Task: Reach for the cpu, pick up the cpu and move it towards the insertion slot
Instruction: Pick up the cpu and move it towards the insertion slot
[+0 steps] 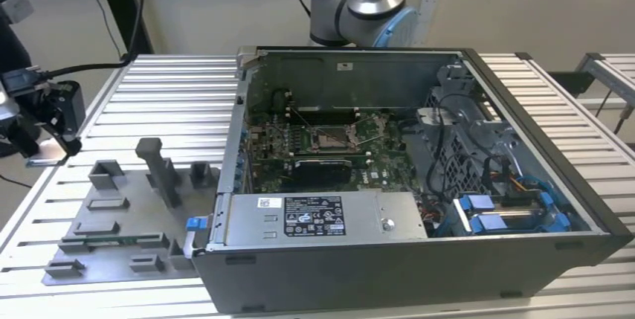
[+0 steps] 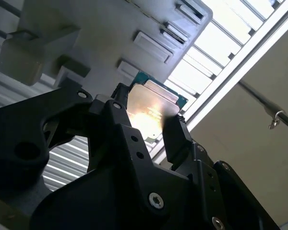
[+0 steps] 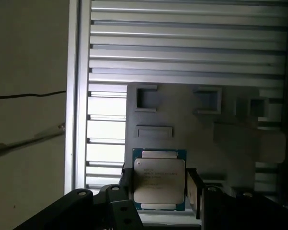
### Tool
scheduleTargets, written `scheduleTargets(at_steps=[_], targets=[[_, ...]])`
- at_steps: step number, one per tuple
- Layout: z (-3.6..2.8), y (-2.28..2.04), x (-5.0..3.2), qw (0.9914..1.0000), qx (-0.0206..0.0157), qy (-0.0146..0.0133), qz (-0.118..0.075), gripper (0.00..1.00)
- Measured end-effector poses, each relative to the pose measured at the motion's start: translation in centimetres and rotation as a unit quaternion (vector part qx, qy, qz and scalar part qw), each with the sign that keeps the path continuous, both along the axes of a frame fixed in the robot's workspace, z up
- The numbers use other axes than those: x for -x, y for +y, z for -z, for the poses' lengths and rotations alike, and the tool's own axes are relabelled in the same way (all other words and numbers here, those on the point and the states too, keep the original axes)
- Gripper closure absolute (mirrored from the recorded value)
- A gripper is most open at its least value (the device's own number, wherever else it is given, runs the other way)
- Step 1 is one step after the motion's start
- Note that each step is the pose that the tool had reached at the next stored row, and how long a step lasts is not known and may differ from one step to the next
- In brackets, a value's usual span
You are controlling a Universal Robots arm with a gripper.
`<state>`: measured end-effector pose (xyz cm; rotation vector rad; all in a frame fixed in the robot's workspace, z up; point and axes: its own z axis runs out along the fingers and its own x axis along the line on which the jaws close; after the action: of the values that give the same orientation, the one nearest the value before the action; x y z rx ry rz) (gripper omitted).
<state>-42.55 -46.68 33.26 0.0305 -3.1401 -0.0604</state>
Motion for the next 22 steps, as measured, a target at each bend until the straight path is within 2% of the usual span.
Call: scheduleTargets(at_steps=[22], targets=[[-2.55,0.00,0.00,1.00000,0.0000,0.0000,0.000,1.00]])
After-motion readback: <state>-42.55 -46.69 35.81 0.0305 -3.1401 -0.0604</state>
